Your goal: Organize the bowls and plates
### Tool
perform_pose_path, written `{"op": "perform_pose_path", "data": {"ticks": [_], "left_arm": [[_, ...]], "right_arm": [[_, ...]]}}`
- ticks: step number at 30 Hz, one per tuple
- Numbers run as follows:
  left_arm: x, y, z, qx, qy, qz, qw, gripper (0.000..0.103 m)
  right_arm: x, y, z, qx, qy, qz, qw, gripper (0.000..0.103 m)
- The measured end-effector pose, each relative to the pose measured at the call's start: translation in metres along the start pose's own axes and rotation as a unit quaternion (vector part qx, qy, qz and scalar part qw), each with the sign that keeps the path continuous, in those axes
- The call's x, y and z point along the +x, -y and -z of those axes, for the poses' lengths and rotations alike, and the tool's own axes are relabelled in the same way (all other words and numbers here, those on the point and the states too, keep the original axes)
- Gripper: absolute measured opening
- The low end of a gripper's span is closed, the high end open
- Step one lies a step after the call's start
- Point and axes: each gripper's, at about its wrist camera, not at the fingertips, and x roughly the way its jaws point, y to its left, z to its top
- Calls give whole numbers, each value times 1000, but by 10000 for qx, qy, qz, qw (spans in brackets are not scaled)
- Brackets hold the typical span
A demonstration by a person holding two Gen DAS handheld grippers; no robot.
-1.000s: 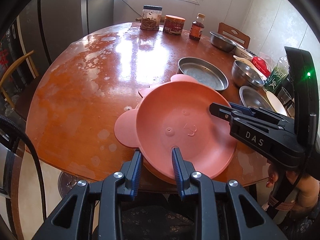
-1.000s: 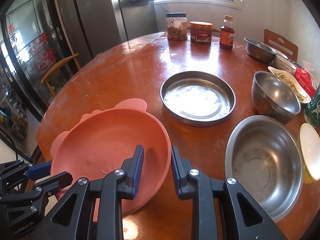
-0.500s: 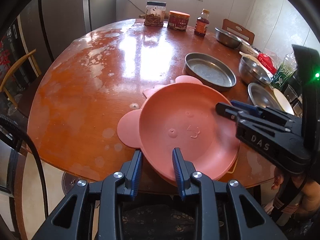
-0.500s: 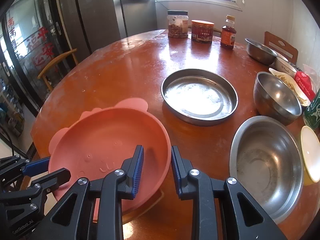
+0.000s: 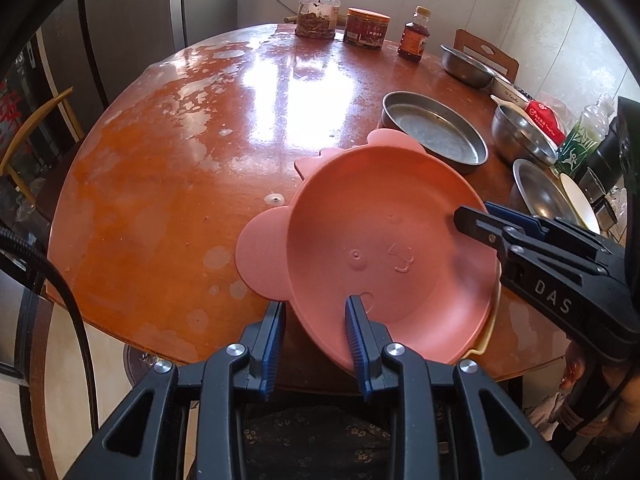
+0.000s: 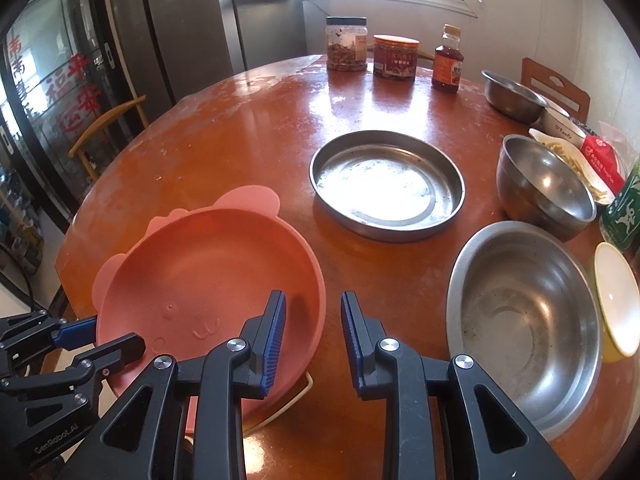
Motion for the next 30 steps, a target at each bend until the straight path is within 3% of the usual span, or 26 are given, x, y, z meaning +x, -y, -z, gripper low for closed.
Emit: {"op": "perform_pose_path", "data": {"ticks": [15, 18, 22, 25, 30], "left_arm": [[4, -28, -24, -252, 184, -37, 9995, 32], [-9, -32, -28, -293, 328, 85, 9990, 32], [-22, -33, -38, -269, 520, 122, 9982, 33], [-26, -29, -44, -254, 551, 152, 9980, 35], [-16, -26, -52, -153, 186, 17, 9997, 36]], "right_arm": [[10, -7, -4, 53, -83, -271, 9996, 36], [4, 2, -9, 230, -9, -331, 9992, 36], [-9, 17, -16, 475, 188, -395, 9979, 47], [-12, 30, -22, 612, 239, -313, 9973, 48], [-14, 53, -34, 876, 266, -235, 9955, 54]]}}
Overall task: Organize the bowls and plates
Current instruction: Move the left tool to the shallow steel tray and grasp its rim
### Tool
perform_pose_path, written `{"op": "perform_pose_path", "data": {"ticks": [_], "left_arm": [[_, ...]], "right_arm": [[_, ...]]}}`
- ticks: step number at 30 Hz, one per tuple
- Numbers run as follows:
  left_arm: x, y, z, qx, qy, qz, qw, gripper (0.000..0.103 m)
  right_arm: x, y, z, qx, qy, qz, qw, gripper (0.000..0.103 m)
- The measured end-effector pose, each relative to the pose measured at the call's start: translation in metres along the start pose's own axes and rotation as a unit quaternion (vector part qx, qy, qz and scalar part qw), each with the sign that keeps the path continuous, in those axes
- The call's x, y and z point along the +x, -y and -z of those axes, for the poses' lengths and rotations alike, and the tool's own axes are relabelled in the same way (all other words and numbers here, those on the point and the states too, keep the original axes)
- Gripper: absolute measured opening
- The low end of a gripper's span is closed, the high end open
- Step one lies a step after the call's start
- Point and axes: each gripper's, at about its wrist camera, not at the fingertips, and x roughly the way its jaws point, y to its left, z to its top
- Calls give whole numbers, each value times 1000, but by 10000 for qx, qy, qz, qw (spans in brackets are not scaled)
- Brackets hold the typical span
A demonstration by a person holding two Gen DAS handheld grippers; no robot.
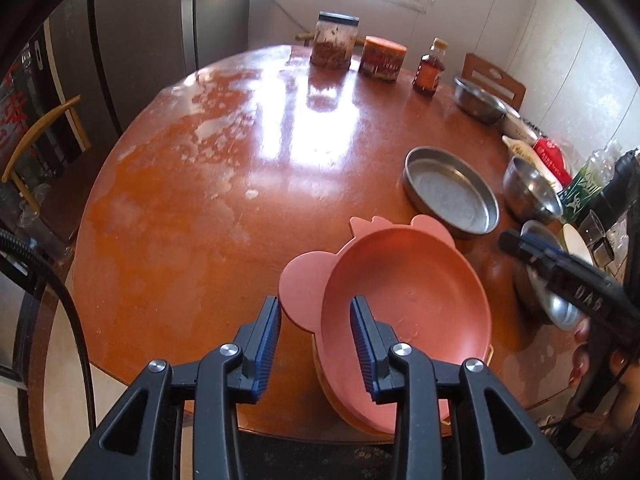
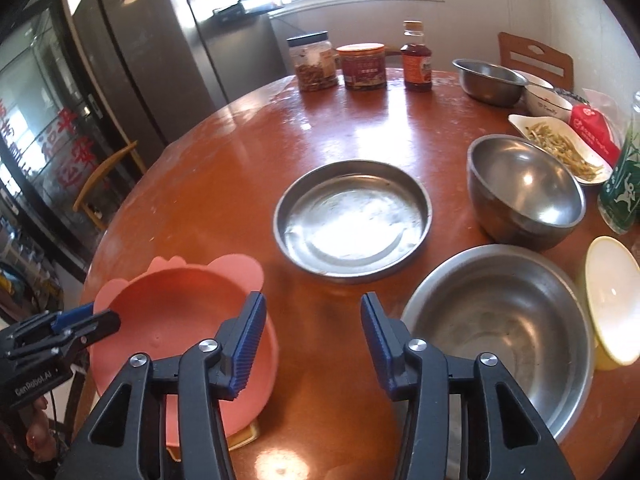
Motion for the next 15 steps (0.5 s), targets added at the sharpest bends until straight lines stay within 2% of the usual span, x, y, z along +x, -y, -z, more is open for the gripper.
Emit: {"op": "perform_pose_path", "data": {"ticks": [3, 8, 13, 15], "left_arm": [[5, -5, 3, -27, -67, -142, 9999, 36], [7, -13, 4, -116, -120, -177, 9997, 36], [-1, -8, -22, -103, 178, -142, 9997, 36], [-1, 2, -37, -36, 255, -12, 9997, 36]], "right_arm": [[-2, 9, -8, 46, 43, 8, 10000, 54], [3, 19, -19, 107, 25, 90, 9999, 55], [14, 28, -38, 156, -24, 219, 9996, 56], [19, 32, -45, 201, -12, 294, 9994, 56]]}}
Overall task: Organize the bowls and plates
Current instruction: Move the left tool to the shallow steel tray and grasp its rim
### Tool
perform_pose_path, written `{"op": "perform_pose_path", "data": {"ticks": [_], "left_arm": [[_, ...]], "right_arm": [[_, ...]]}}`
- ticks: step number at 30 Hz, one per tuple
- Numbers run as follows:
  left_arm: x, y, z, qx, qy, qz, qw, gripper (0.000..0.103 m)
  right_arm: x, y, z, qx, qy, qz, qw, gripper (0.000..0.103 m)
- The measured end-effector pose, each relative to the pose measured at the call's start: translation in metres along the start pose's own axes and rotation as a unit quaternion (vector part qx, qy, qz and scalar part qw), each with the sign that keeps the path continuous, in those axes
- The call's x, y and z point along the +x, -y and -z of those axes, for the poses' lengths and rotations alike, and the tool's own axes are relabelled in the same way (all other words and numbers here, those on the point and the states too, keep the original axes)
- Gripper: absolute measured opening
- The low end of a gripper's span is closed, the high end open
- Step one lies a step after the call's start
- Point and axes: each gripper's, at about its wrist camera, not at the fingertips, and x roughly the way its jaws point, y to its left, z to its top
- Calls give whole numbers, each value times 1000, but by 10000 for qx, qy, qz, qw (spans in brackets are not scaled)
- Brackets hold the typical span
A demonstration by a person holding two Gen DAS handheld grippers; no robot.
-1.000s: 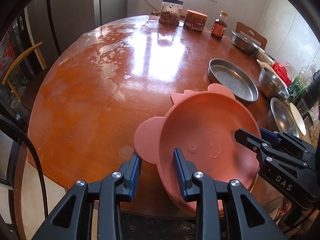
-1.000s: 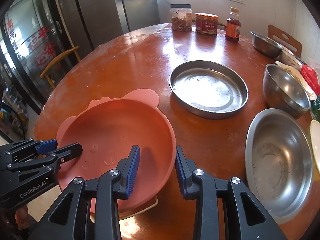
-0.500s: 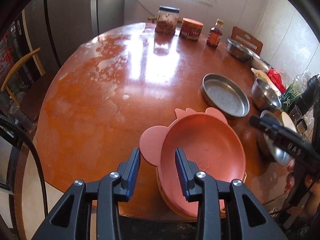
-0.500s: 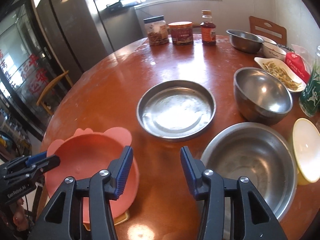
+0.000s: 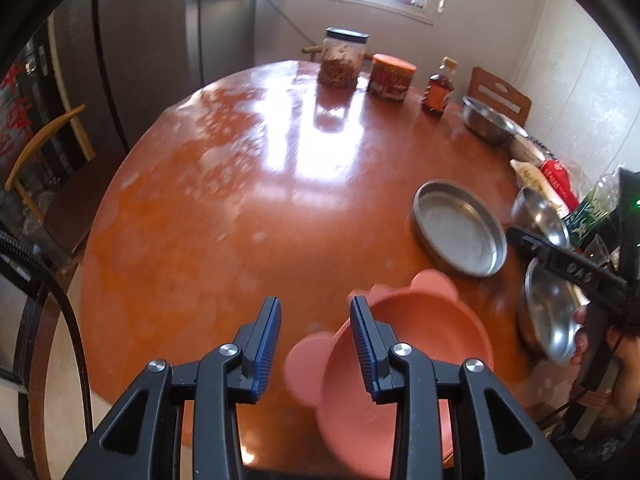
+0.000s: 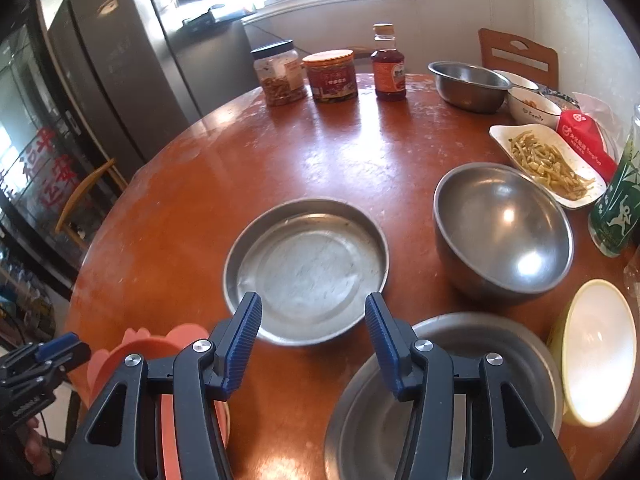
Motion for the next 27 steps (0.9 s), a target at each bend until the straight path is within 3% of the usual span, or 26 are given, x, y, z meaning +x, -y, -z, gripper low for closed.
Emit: {"op": "perform_pose_path", "data": {"ticks": [3, 6, 10, 13, 18, 21, 27], "left_arm": [[14, 22, -24, 105, -53, 263, 9996, 37], [38, 45, -43, 261, -205, 292, 9990, 37], [74, 70, -59, 338, -683, 348, 9965, 37], [96, 84, -63, 390, -967, 391, 9938, 37], [116, 92, -58, 410, -1217, 379, 9910, 37], [122, 93, -54, 392, -1307, 477, 9895, 37], [127, 94, -51, 369, -1315, 521, 9893, 21]], "right_arm": [[9, 6, -10, 128, -39, 99, 9999, 56], [19, 14, -18, 242, -63, 225, 9994, 56], [34, 21, -24, 222, -196, 411, 9987, 55], [43, 23, -26, 61, -309, 522, 9981, 43], [56, 25, -27, -237, -508, 782, 9954, 38], [62, 21, -28, -431, -621, 722, 9945, 35], [72, 14, -27, -568, -753, 602, 9937, 32]]}}
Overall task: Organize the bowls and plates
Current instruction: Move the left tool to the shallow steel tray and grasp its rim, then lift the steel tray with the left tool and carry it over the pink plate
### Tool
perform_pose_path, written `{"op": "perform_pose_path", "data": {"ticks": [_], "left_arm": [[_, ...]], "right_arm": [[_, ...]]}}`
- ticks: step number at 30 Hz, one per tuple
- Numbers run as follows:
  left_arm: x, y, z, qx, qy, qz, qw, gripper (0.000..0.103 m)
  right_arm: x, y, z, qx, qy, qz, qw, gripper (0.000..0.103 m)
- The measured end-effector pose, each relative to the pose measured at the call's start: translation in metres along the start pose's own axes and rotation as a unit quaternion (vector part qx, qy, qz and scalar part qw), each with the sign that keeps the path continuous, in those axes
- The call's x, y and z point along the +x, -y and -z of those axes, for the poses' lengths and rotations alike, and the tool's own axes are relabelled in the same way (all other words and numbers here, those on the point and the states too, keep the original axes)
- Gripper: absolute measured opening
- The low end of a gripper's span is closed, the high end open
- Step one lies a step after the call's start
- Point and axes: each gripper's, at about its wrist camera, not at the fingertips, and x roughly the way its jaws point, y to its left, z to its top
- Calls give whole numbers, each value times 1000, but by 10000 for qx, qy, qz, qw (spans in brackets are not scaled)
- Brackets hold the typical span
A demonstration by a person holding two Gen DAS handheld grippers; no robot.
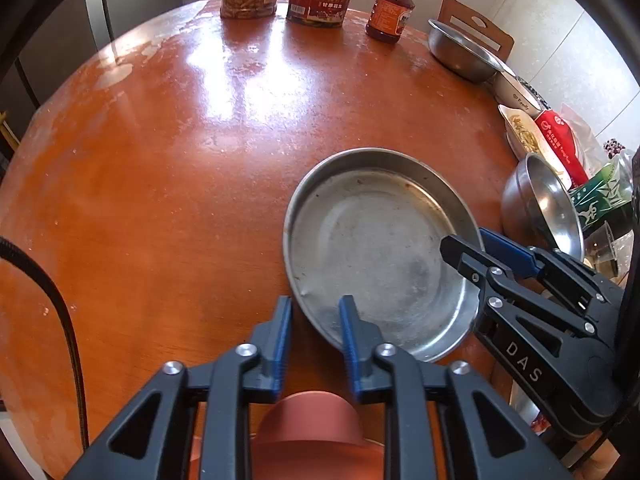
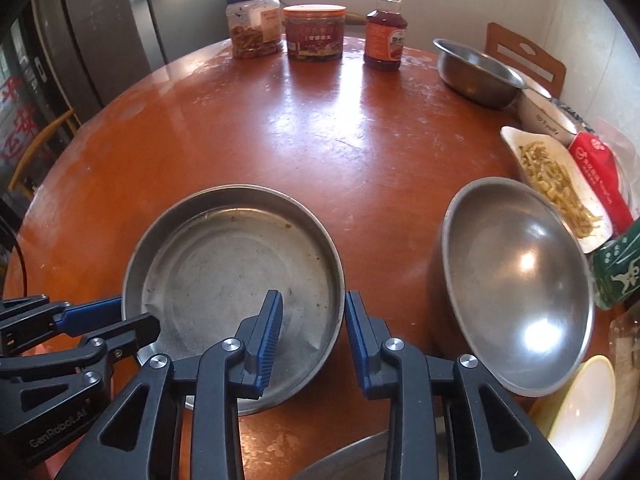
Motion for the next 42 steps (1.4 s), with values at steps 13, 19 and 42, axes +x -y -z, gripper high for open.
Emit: {"op": "perform_pose_path", "data": {"ticks": [13, 19, 42], "left_arm": [[-41, -34, 8, -221, 576, -181, 9979, 21], [-74, -38, 14, -232, 938, -168, 9952, 21], [-142, -46, 69, -226, 1600, -199, 9867, 21]], "right_arm": [[-23, -25, 1, -23, 396, -754, 9964, 27], [-52, -38, -2, -97, 748, -848, 9935, 27], [-119, -73, 34, -472, 1249, -1002, 9860, 27]]}}
